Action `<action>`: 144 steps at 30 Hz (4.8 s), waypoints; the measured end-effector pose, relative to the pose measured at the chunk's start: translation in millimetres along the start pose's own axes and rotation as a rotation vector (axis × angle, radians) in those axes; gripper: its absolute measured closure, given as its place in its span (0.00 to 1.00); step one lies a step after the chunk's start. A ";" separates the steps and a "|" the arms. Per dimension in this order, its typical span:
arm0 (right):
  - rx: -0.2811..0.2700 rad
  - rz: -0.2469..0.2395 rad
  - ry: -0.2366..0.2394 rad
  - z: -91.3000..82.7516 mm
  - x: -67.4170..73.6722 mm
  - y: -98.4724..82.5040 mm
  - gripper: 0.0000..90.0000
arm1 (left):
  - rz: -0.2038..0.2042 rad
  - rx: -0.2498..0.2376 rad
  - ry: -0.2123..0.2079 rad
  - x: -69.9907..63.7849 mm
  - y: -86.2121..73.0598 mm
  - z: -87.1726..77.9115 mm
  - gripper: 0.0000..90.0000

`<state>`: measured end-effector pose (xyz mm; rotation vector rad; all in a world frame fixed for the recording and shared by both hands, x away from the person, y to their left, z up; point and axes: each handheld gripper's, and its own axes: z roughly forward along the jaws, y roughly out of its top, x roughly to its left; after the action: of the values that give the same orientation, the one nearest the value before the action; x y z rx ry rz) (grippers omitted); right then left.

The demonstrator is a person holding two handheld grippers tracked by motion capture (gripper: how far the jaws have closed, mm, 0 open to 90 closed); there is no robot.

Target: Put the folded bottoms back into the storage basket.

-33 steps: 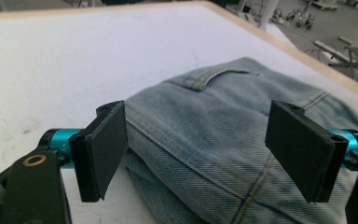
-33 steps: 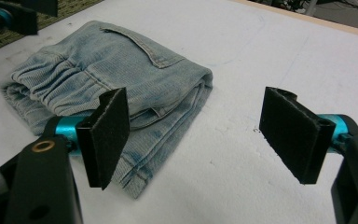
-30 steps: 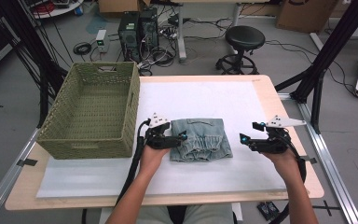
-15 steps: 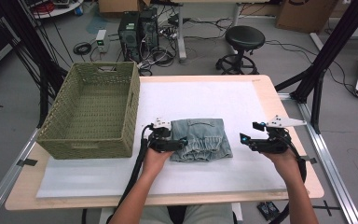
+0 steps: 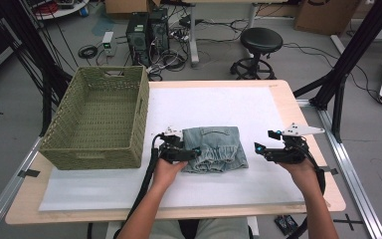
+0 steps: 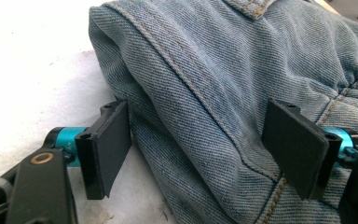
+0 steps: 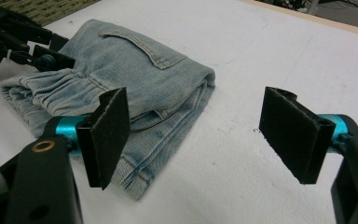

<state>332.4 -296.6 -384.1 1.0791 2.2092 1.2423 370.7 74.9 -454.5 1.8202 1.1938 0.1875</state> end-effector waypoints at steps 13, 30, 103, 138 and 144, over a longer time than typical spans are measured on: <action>-0.001 0.001 0.000 -0.1 0.2 0.1 0.28 | 0.009 -0.009 -0.074 -4.9 -0.3 3.3 0.71; -0.018 0.020 -0.010 -6.4 -6.1 -2.4 0.28 | 0.128 -0.222 -0.220 -18.4 7.1 -20.9 0.79; -0.026 0.018 -0.013 -6.1 -1.6 0.9 0.28 | 0.345 -0.639 0.077 38.4 144.8 -274.9 0.80; 0.000 -0.002 -0.013 -0.4 2.4 0.7 0.28 | 0.135 -0.600 0.275 105.1 70.0 -228.6 0.24; -0.001 -0.006 -0.011 1.4 3.1 1.2 0.28 | 0.200 -0.580 0.206 76.3 68.2 -209.2 0.24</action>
<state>331.8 -293.1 -383.7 1.0761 2.2018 1.2314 337.4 254.8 -310.3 1.4199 0.9592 0.7689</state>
